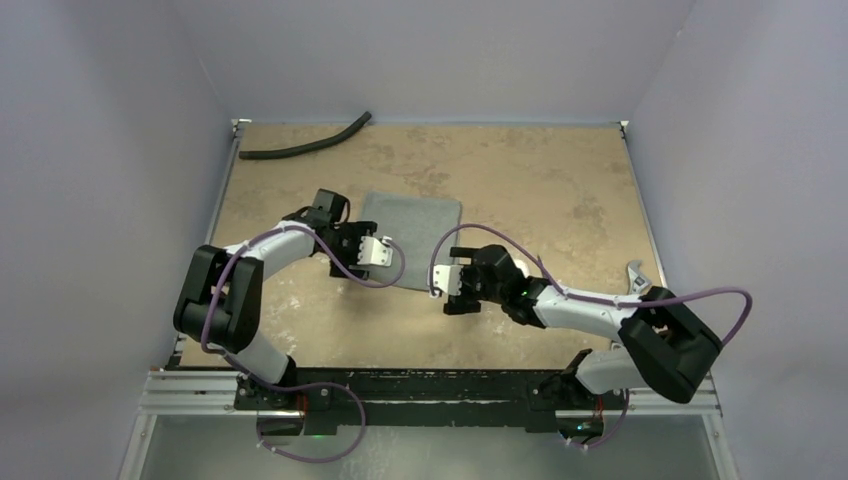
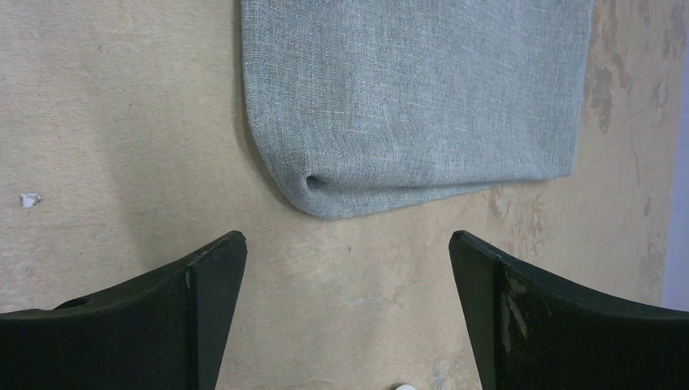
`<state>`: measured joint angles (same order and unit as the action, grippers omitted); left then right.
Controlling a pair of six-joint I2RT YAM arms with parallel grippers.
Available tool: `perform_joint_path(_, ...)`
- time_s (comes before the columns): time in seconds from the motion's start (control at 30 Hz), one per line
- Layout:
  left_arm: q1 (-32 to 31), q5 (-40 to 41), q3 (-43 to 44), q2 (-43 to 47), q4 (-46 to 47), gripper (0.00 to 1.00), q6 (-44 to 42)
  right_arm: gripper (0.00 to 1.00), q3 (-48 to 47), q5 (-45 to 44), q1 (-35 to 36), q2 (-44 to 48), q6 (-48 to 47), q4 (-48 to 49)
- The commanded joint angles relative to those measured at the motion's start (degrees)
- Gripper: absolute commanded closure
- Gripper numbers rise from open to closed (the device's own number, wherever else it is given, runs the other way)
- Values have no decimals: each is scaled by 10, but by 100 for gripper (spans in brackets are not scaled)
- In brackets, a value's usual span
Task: Fold the napkin into a case and place the utensils inside
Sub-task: Pick up the lower triangle-folded napkin from the center of the board.
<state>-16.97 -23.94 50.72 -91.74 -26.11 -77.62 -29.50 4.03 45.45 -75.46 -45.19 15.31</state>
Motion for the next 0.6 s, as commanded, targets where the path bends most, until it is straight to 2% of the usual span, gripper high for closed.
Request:
perform_joint_path(0.0,13,-14,-4,-20,14,22,-10,1,1,-3,8,-32,-35,67)
perform_joint_path(0.17,14,-16,-3,-27,9,23,-11,1,-2,-11,9,-70,-59,105)
perform_joint_path(0.3,18,-18,8,-39,-1,28,-10,1,-10,-7,9,-97,-73,127)
perform_joint_path(0.57,35,-32,32,-63,-27,42,-2,1,-53,19,9,-159,-74,105)
